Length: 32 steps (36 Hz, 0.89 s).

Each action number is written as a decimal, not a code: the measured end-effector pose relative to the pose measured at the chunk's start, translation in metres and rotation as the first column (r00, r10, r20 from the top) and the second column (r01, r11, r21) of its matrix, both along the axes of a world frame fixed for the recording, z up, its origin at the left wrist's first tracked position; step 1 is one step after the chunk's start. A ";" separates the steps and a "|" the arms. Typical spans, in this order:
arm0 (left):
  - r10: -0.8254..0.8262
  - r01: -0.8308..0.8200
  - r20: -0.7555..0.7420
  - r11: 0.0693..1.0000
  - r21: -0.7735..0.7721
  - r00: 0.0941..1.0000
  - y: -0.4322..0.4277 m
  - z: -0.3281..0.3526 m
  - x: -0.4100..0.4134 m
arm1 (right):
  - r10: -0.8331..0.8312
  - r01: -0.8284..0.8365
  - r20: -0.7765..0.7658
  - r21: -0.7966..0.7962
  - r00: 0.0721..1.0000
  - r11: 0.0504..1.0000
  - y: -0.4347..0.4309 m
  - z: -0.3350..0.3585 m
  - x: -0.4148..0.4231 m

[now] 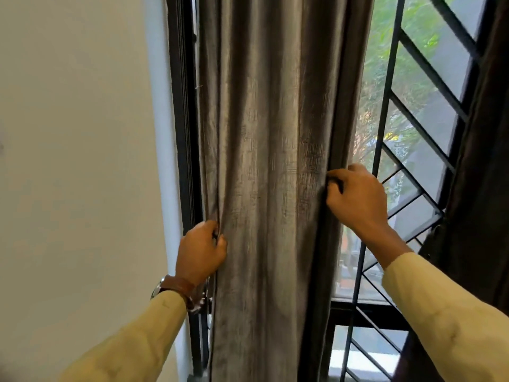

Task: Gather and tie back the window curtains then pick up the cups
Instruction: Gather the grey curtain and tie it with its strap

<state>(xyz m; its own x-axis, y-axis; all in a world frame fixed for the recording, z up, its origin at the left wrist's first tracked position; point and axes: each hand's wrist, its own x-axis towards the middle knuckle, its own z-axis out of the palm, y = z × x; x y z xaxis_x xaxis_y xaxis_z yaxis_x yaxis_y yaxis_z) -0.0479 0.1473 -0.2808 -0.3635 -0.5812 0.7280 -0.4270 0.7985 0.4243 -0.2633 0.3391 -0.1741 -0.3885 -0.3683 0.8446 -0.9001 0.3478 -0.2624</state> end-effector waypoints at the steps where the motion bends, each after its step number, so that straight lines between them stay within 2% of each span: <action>1: 0.000 0.000 0.007 1.000 -0.004 1.000 0.001 -0.001 0.001 | 0.002 -0.002 0.012 0.002 1.000 1.000 0.000 -0.005 0.003; 10: -0.053 0.056 0.054 0.996 -0.064 0.997 0.008 -0.014 0.012 | 0.077 -0.070 0.077 -0.087 0.994 0.994 -0.001 -0.060 0.030; 15: -0.043 0.048 0.070 0.996 -0.074 0.997 0.013 -0.021 0.018 | 0.131 -0.130 -0.006 -0.199 0.991 0.971 -0.002 -0.088 0.047; 18: -0.030 0.033 0.056 0.998 -0.053 0.998 0.019 -0.026 0.020 | 0.225 -0.233 -0.061 -0.261 0.972 0.937 -0.002 -0.104 0.068; 22: -0.039 0.040 0.034 0.999 -0.033 0.999 0.030 -0.030 0.019 | 0.343 -0.356 -0.098 -0.206 0.934 0.912 -0.008 -0.128 0.098; 25: -0.065 0.066 0.018 0.997 -0.030 0.998 0.034 -0.032 0.016 | 0.394 -0.393 -0.011 -0.110 0.919 0.913 -0.021 -0.148 0.110; 28: -0.095 0.095 -0.004 0.995 -0.037 0.995 0.038 -0.035 0.013 | 0.380 -0.388 0.196 0.004 0.904 0.922 -0.036 -0.159 0.118; 32: -0.111 0.109 -0.049 0.993 -0.045 0.993 0.044 -0.039 0.006 | 0.377 -0.413 0.426 -0.010 0.822 0.911 -0.055 -0.156 0.122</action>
<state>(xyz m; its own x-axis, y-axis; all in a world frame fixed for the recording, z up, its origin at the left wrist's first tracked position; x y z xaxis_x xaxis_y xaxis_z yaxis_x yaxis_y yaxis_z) -0.0417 0.1909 -0.3195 -0.3847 -0.5083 0.7704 -0.3141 0.8570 0.4086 -0.1409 0.2841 -0.3298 -0.4985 -0.6239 0.6019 -0.7807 0.0211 -0.6246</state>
